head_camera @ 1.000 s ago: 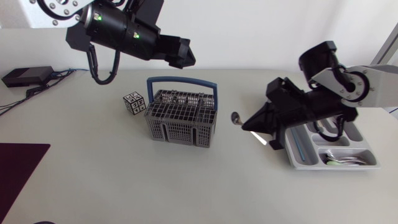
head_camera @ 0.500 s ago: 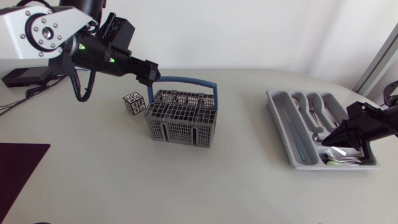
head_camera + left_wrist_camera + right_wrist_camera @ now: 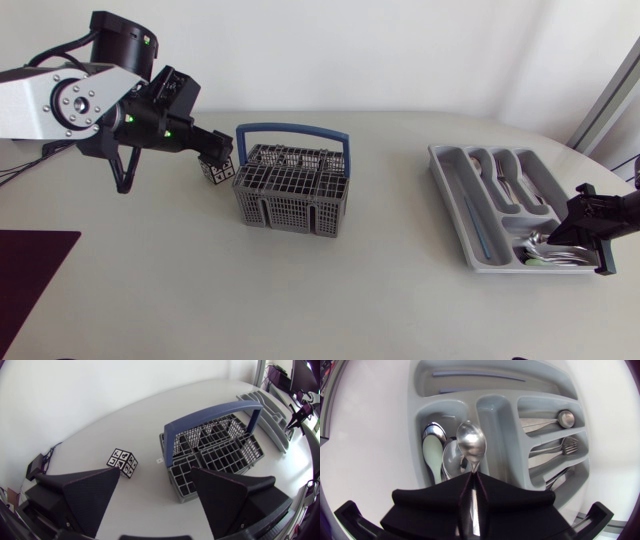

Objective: Transfer all utensils from the basket to the drawer tray.

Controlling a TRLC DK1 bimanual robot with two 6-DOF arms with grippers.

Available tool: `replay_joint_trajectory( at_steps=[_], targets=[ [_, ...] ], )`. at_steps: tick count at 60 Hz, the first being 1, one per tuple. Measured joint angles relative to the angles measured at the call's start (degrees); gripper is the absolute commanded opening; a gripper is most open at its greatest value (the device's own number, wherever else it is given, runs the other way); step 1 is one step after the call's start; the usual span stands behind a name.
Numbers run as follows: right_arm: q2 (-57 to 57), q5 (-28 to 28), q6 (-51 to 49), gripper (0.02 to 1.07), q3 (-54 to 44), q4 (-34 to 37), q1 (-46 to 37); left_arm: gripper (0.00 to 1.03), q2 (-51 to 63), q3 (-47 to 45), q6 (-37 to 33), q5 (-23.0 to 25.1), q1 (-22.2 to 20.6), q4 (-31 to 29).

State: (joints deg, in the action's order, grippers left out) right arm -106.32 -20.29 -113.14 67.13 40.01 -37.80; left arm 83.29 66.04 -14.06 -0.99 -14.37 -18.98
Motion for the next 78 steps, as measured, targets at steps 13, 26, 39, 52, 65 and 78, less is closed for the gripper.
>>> replay_joint_trajectory(
  at_steps=[13,26,39,52,65,78],
  targets=[
    [0.7,0.74,0.0,0.66,-3.67,-4.55,-1.2,0.99,0.0,-2.38,-1.46,-0.22,2.67,1.6],
    [12.28,-2.21,3.69,0.68,-6.4,-2.32,1.16,0.99,0.68,-3.87,-2.73,-0.42,5.35,4.85],
    [24.72,-3.89,17.7,0.68,-12.44,-1.46,16.2,0.99,5.7,-4.52,-4.07,-0.44,6.47,6.73],
    [27.08,-1.31,39.8,0.68,-16.15,-10.73,37.68,0.99,11.39,-4.61,-5.75,-1.36,6.82,8.81],
    [20.26,2.29,56.39,0.68,-14.01,-19.54,50.66,0.99,15.19,-4.5,-6.6,-1.57,6.12,9.33],
    [10.69,2.58,66.49,0.68,-8.07,-22.08,55.74,0.99,15.63,-4.5,-6.8,-1.77,3.82,10.64]
  ],
)
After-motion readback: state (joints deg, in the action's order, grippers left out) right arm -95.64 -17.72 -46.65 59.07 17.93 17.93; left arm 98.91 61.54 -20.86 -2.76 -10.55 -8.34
